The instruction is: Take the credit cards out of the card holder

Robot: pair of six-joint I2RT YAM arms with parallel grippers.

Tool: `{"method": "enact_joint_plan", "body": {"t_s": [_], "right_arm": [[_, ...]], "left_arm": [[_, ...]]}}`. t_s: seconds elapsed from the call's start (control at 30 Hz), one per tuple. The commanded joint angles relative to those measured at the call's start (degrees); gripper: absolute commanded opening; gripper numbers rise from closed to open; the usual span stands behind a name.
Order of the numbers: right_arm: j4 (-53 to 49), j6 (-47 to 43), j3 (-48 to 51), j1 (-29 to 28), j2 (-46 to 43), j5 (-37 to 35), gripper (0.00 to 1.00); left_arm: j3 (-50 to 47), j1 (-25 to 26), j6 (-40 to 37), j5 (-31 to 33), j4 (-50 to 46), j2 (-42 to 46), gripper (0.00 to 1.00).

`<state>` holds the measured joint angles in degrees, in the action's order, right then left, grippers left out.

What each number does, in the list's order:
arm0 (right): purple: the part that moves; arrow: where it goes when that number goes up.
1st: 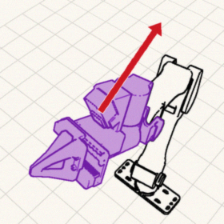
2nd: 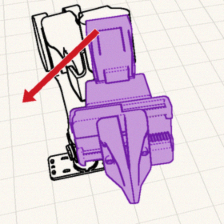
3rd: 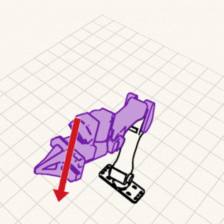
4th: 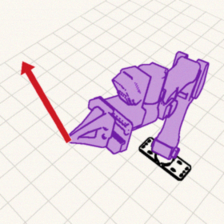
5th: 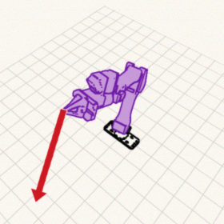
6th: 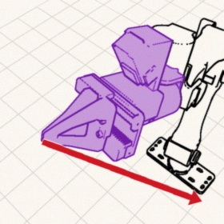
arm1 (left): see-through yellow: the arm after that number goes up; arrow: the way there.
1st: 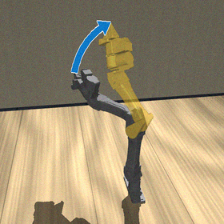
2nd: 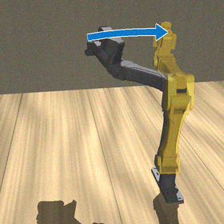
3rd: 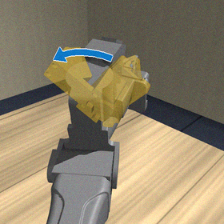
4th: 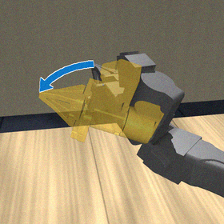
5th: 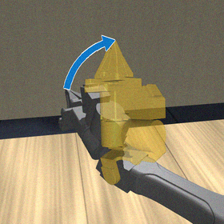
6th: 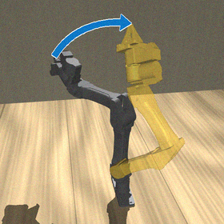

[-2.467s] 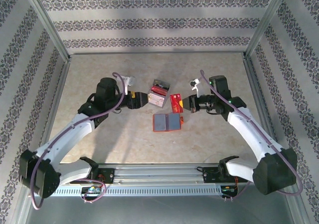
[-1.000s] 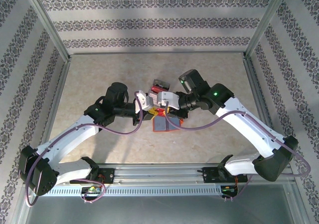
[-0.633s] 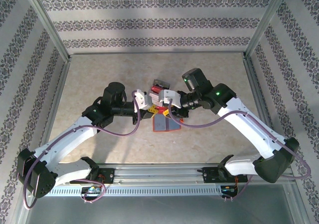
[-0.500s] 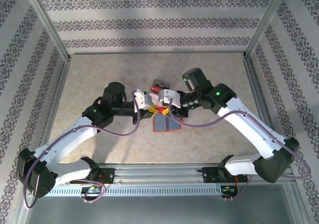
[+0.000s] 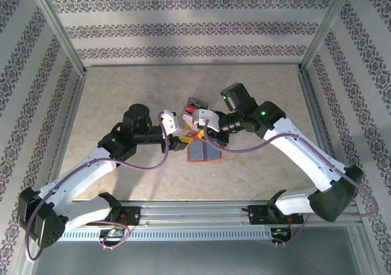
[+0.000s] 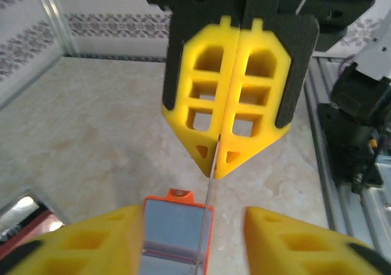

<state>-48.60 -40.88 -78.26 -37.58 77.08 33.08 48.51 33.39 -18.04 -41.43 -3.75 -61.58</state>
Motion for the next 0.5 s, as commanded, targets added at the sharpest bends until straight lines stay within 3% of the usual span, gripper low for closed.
{"method": "enact_joint_plan", "body": {"t_s": [0.0,0.1,0.23,0.47], "right_arm": [[-0.62,-0.61,-2.25,1.20,1.88,0.36,0.00],[-0.54,0.83,-3.79,1.60,4.10,-4.20,0.00],[-1.55,3.90,-7.11,2.48,8.39,-9.88,0.00],[-4.57,6.70,-14.56,4.38,18.42,-13.21,0.00]], "left_arm": [[-3.49,0.45,2.23,6.22,4.54,3.75,0.57],[-7.31,0.52,5.10,13.54,6.05,7.73,0.70],[-12.46,0.45,9.89,23.92,6.31,13.42,0.79],[-17.96,0.42,16.11,40.17,-0.58,25.52,0.96]]}}
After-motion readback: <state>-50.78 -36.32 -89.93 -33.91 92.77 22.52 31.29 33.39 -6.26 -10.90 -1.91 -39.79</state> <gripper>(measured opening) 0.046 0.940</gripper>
